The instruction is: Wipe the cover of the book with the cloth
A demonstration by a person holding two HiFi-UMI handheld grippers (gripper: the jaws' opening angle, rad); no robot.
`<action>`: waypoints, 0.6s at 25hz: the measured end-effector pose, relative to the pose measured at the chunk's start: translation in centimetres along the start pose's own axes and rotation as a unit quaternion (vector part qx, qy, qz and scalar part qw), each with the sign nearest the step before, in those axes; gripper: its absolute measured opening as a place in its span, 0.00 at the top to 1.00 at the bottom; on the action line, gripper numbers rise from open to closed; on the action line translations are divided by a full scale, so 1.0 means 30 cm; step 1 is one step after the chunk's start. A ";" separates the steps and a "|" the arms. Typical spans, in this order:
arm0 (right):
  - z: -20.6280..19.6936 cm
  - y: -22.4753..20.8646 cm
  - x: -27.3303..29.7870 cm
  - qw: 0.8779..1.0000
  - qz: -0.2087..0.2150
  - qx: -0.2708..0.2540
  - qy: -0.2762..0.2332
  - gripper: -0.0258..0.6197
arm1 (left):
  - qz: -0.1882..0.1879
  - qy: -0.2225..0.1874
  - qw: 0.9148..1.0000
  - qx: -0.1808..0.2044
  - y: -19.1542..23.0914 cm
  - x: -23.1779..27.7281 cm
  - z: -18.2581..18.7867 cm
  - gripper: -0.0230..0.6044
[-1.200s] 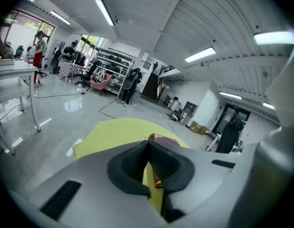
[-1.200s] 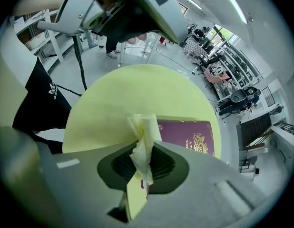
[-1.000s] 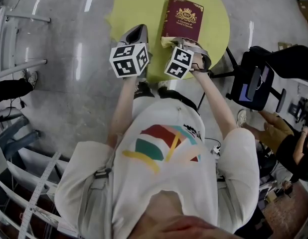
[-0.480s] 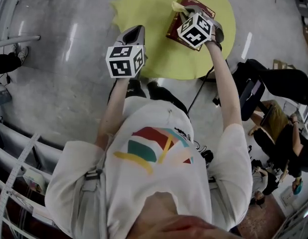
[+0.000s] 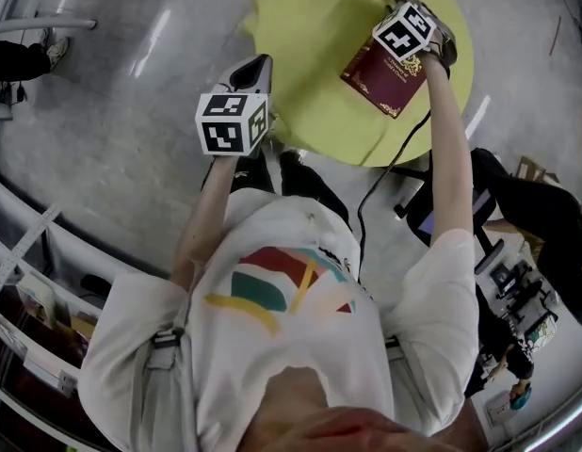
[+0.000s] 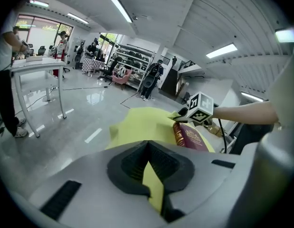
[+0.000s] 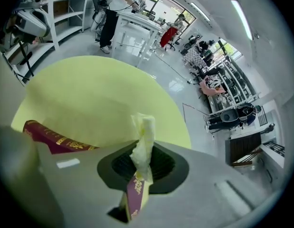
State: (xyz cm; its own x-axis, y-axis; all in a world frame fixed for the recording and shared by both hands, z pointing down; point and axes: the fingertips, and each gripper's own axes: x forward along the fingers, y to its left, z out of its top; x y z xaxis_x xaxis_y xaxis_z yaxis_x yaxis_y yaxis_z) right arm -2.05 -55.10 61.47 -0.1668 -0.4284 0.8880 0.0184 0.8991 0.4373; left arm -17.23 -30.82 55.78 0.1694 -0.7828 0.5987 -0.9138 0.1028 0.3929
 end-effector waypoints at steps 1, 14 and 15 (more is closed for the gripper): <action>0.003 0.000 0.007 1.000 0.002 0.003 0.000 0.92 | 0.002 0.001 1.000 -0.002 0.005 0.000 -0.002 0.94; 0.030 0.069 -0.001 1.000 0.011 -0.025 -0.014 0.91 | -0.012 0.004 1.000 0.002 -0.042 0.014 -0.015 0.94; 0.036 0.076 -0.002 0.999 0.011 -0.030 -0.016 0.91 | -0.013 0.004 1.000 0.003 -0.043 0.016 -0.013 0.94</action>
State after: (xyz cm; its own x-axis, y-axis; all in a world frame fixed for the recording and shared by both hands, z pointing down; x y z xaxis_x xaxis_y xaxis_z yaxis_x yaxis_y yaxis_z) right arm -3.07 -52.93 62.27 -0.1966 -0.4040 0.8934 0.0818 0.9012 0.4256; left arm -15.83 -31.09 55.83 0.1959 -0.7808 0.5933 -0.9112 0.0786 0.4044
